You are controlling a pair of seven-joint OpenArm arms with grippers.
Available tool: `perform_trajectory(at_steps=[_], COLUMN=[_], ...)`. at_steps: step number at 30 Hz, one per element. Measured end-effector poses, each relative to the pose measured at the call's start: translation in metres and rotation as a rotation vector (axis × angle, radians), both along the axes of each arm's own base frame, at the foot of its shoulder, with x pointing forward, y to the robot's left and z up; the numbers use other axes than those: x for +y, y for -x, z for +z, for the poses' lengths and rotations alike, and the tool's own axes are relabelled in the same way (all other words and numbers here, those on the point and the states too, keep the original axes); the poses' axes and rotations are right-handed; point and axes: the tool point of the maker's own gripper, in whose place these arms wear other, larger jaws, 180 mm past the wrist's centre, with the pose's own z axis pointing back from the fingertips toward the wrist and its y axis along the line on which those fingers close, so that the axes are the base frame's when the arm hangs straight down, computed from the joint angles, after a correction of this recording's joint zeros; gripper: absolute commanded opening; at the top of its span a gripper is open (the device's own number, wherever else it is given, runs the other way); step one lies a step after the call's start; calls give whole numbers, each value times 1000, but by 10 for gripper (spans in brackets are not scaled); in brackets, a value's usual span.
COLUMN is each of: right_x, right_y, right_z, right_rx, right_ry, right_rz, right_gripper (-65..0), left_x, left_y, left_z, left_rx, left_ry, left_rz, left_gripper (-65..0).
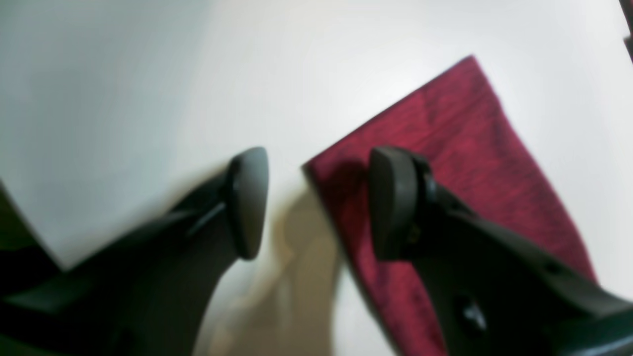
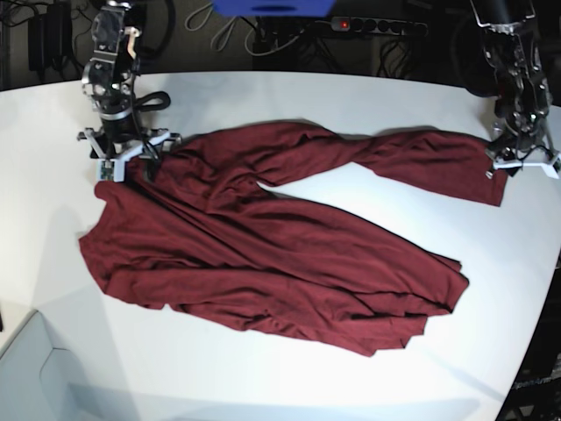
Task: Layout the t-shirt on the table in an organized manner, then fold the t-shirt properly
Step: 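Pull the sleeve with the left gripper away from the right gripper, then stretch the shirt between both grippers, straightening the sleeve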
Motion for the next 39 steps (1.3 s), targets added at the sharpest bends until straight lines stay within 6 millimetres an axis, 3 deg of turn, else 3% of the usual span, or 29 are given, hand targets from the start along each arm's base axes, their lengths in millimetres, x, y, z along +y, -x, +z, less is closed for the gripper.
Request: perform_trajectory(at_steps=[4, 5, 10, 17, 19, 21, 25, 28, 31, 34, 39], right_x=[0, 0, 0, 0, 0, 1, 0, -1, 2, 0, 2], right_y=[-1, -1, -2, -2, -2, -2, -4, -6, -6, -7, -6], right_z=[0, 1, 1, 1, 0, 0, 2, 3, 2, 3, 2], right_rx=[-1, -2, 0, 0, 1, 0, -4, -3, -4, -4, -4], right_ry=[0, 0, 0, 0, 0, -3, 2, 2, -4, 1, -2], right_rz=[0, 0, 0, 1, 1, 0, 3, 2, 2, 2, 1], right_gripper=[-311, -311, -311, -311, -311, -311, -311, -311, -311, -311, -311], left_x=[-3, -2, 5, 3, -13, -18, -4, -29, -31, -24, -18], left_y=[2, 2, 3, -1, -1, -3, -14, -28, -45, -68, -89], left_z=[-4, -5, -13, -8, 5, 32, 97, 108, 113, 105, 50], left_rx=[-4, -1, 7, -3, -25, -91, -227, -227, -237, -232, -120], left_ry=[-7, -9, -18, 3, 30, 8, -92, -12, 23, 80, 230], left_rz=[9, 12, 38, 37, 8, -23, -16, -84, -80, -54, 27], left_gripper=[-345, -374, -650, -650, -650, -650, -650, -650, -650, -650, -650])
